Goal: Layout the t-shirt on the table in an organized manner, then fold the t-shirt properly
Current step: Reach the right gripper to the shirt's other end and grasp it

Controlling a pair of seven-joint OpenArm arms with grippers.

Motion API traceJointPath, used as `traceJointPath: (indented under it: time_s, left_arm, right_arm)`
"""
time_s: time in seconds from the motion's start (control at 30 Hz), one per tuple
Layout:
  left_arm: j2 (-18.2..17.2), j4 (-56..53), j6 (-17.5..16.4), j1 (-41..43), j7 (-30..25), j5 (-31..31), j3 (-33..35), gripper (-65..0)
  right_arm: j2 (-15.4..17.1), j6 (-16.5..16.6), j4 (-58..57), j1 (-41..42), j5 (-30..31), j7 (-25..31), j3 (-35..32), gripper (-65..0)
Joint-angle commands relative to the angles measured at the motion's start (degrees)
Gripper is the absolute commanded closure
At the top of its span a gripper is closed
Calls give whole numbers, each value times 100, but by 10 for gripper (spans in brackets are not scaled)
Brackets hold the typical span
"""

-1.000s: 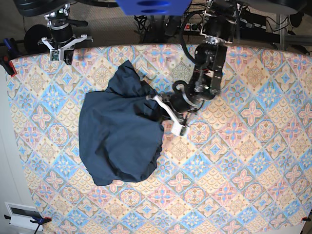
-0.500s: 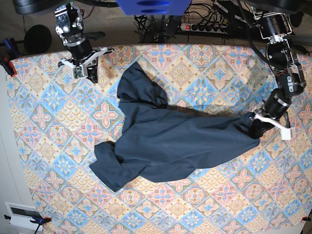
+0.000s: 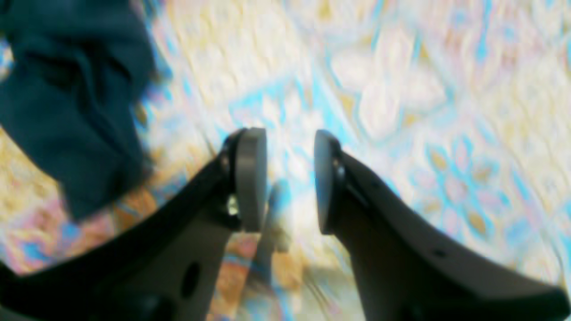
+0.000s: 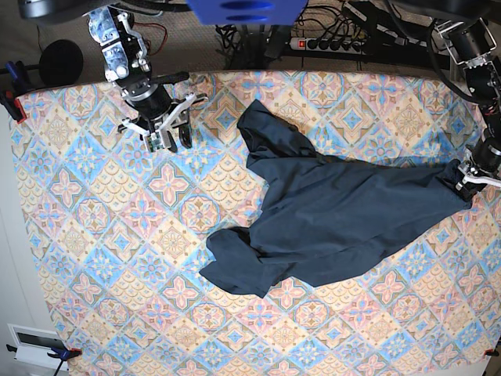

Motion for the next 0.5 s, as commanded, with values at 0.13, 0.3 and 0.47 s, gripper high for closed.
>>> traceJointPath:
  time_s: [0.13,0.3,0.47]
  left_arm:
    - [-118,95,-46,54,-89,-48,-66,-392]
    - [-109,121,-55,238,-80,-83,-66,-465]
    - [-109,130,-63,414,-89,-92,-66,-465]
  right_arm:
    - [39,53,134,645,26,107,-1221,-184]
    - [39,53,108,1172,17,98,-2188,-184]
    - [22,53,38,1533,8,72,-2355,-184]
